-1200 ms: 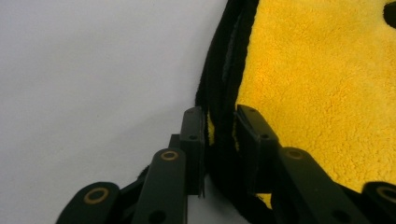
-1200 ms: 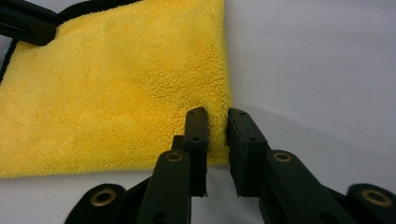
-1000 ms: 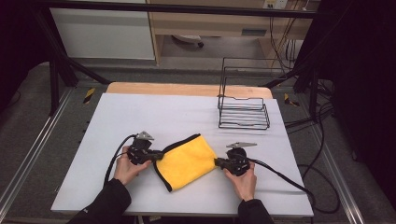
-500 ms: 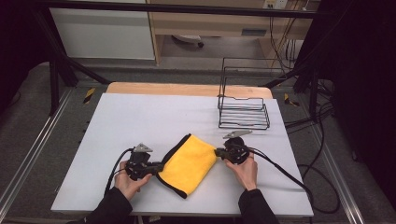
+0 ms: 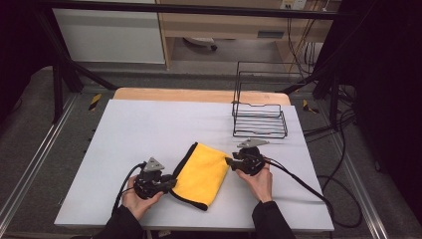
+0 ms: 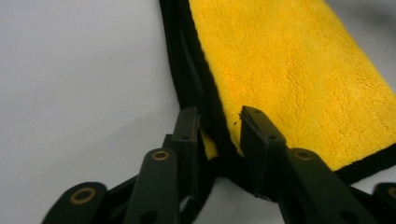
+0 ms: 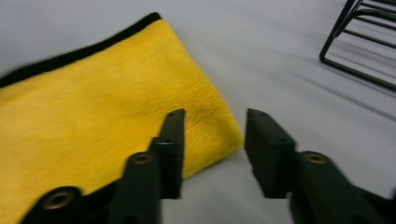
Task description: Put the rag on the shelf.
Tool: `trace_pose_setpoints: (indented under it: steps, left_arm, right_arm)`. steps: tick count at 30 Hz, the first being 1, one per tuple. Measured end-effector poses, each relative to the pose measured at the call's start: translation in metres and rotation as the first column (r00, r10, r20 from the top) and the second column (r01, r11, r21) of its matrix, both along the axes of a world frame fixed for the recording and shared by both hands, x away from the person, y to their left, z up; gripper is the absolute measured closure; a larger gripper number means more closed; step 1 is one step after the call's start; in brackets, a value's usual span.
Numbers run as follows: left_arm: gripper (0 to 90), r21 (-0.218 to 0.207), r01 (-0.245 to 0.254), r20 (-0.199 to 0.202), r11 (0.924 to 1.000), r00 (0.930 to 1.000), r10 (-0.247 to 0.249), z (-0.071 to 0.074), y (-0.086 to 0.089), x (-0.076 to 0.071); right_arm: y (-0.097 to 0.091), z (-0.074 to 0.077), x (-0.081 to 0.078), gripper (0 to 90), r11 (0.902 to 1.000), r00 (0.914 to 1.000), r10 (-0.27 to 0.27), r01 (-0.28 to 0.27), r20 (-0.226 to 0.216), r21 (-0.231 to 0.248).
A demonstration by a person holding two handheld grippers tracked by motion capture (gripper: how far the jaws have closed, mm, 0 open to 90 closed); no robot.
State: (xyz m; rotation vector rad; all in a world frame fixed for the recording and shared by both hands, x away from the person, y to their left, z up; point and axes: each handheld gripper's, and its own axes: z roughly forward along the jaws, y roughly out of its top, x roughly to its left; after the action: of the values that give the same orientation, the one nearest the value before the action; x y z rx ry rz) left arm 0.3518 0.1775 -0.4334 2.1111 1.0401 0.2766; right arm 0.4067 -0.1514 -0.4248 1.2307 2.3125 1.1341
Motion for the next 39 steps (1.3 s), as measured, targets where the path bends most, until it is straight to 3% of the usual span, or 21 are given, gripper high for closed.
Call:
trace_pose_setpoints:
  steps: [2, 5, 9, 13, 15, 17, 20, 23, 29, 34, 39]
  left_arm:
    - [57.9, -0.006, 0.001, 0.033, 1.0, 0.9994, -0.001, 0.004, 0.003, 0.001]
    - [49.1, -0.008, 0.005, 0.065, 1.0, 0.9979, -0.005, 0.007, 0.011, 0.003]
    - [37.7, -0.042, 0.002, 0.052, 0.9991, 0.9986, 0.0, 0.006, 0.024, 0.009]
    - [27.5, -0.044, -0.01, 0.059, 0.999, 0.9982, 0.013, 0.005, 0.037, 0.013]
    - [22.7, -0.048, -0.018, 0.055, 0.9987, 0.9983, 0.021, 0.005, 0.043, 0.015]
    - [17.3, -0.055, -0.03, 0.053, 0.998, 0.9981, 0.033, 0.005, 0.048, 0.017]
    - [15.7, -0.06, -0.037, 0.056, 0.9975, 0.9976, 0.041, 0.005, 0.052, 0.018]
    - [14.5, -0.062, -0.045, 0.057, 0.9971, 0.9972, 0.048, 0.005, 0.054, 0.019]
    - [14.6, -0.066, -0.054, 0.046, 0.9964, 0.9973, 0.057, 0.004, 0.056, 0.02]
    - [14.6, -0.078, -0.053, 0.043, 0.9956, 0.9975, 0.056, 0.005, 0.056, 0.019]
    - [14.7, -0.09, -0.048, 0.042, 0.9948, 0.9978, 0.051, 0.007, 0.055, 0.018]
  right_arm:
    - [0.001, 0.003, -0.016, 43.2, 0.9999, 1.0, 0.007, -0.007, -0.007, 0.01]
    - [0.004, 0.001, -0.036, 38.4, 0.9979, 0.9987, 0.039, -0.037, -0.033, 0.053]
    - [0.011, -0.006, -0.058, 36.2, 0.9948, 0.9967, 0.05, -0.044, -0.064, 0.092]
    - [0.019, -0.014, -0.068, 37.5, 0.9928, 0.994, 0.059, -0.049, -0.092, 0.11]
    - [0.023, -0.018, -0.074, 40.1, 0.9917, 0.9933, 0.065, -0.053, -0.096, 0.117]
    - [0.034, -0.022, -0.08, 45.1, 0.9933, 0.9924, 0.078, -0.069, -0.096, 0.093]
    - [0.039, -0.024, -0.083, 50.3, 0.9947, 0.9925, 0.078, -0.072, -0.094, 0.074]
    - [0.044, -0.03, -0.087, 59.4, 0.9951, 0.9914, 0.056, -0.046, -0.118, 0.087]
    - [0.047, -0.03, -0.089, 86.9, 0.9948, 0.9869, 0.022, -0.005, -0.16, 0.102]
    - [0.044, -0.026, -0.086, 88.8, 0.9941, 0.9831, 0.029, -0.01, -0.181, 0.108]
    - [0.023, -0.013, -0.081, 88.9, 0.9951, 0.9818, 0.031, -0.013, -0.188, 0.098]
